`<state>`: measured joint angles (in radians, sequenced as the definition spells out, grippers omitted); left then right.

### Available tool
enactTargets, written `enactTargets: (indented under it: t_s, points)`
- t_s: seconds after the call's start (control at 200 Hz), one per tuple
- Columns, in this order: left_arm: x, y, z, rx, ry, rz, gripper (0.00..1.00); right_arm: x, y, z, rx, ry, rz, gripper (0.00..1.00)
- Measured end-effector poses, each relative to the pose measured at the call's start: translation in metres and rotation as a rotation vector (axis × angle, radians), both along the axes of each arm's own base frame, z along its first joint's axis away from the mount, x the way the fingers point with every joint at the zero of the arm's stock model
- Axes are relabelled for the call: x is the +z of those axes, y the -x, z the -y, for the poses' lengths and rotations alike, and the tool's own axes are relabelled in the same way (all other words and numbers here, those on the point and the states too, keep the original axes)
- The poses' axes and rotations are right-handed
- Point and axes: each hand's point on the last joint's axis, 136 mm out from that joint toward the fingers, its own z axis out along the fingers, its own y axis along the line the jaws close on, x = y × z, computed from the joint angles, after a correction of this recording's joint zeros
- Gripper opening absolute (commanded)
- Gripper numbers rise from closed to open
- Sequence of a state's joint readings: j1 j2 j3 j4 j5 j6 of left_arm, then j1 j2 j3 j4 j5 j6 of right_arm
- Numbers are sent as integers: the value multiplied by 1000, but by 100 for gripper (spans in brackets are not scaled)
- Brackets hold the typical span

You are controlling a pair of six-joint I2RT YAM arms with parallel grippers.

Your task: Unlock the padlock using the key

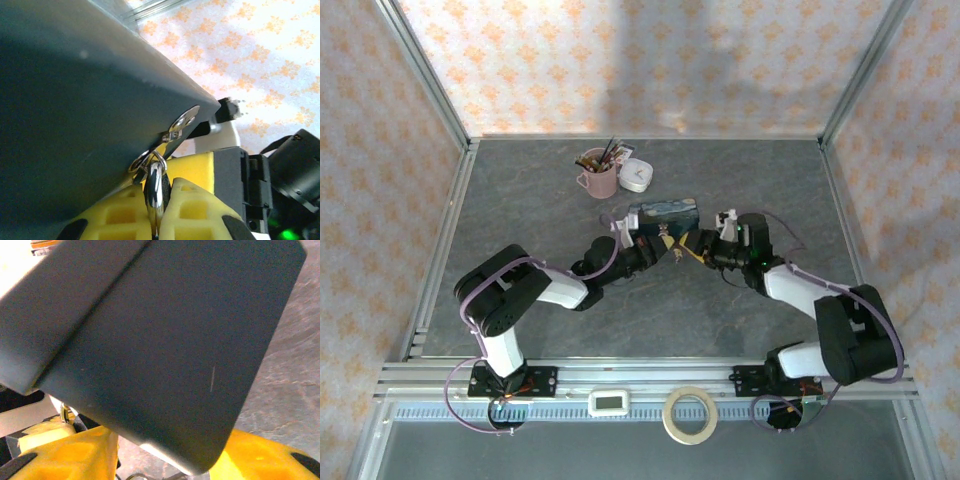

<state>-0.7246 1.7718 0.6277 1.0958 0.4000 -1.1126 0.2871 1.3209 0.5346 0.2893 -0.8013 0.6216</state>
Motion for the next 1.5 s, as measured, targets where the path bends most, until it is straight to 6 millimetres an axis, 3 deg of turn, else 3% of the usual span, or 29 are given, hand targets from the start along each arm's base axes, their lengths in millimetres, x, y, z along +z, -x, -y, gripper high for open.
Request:
enactTargets:
  t_s: [0.265,0.505,0.766,1.166,1.501]
  points:
    - [-4,-9,-2,40,-76,-39,0,16,-1,15,-15,209,132,42]
    - [-16,-13,-2,57,-139,-85,0,28,10,-12,103,329,231,38]
    - [-19,-15,-2,61,-164,-106,0,12,21,-31,202,508,277,35]
    - [-23,-15,-3,60,-174,-121,0,-13,22,-29,237,696,301,31]
    - [-22,-15,-3,55,-141,-153,0,-11,17,-26,213,737,331,32]
